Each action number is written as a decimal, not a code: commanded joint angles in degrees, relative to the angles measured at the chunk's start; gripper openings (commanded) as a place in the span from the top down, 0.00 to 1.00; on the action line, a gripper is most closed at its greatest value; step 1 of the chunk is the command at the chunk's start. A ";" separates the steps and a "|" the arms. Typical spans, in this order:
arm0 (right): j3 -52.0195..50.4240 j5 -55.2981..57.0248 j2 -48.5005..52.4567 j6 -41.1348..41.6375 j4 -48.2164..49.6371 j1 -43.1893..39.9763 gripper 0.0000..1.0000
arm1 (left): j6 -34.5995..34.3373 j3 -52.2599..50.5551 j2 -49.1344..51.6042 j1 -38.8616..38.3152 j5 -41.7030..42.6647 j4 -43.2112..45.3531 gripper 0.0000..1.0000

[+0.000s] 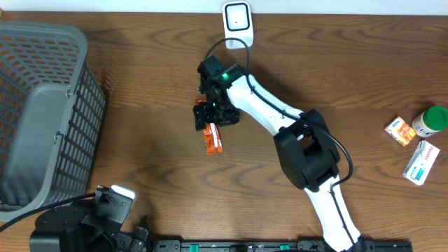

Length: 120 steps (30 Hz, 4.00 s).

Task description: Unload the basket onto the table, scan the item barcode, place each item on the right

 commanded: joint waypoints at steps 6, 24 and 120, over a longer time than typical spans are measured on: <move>-4.15 3.74 3.52 1.97 -2.47 2.10 0.27 | 0.33 0.37 -0.20 -0.17 -0.17 -0.15 0.05; -14.47 4.68 3.50 9.46 8.44 2.25 0.99 | 0.33 0.37 -0.20 -0.17 -0.17 -0.15 0.05; -10.80 68.91 10.69 -120.08 102.77 -8.55 0.99 | 0.33 0.37 -0.20 -0.17 -0.17 -0.17 0.05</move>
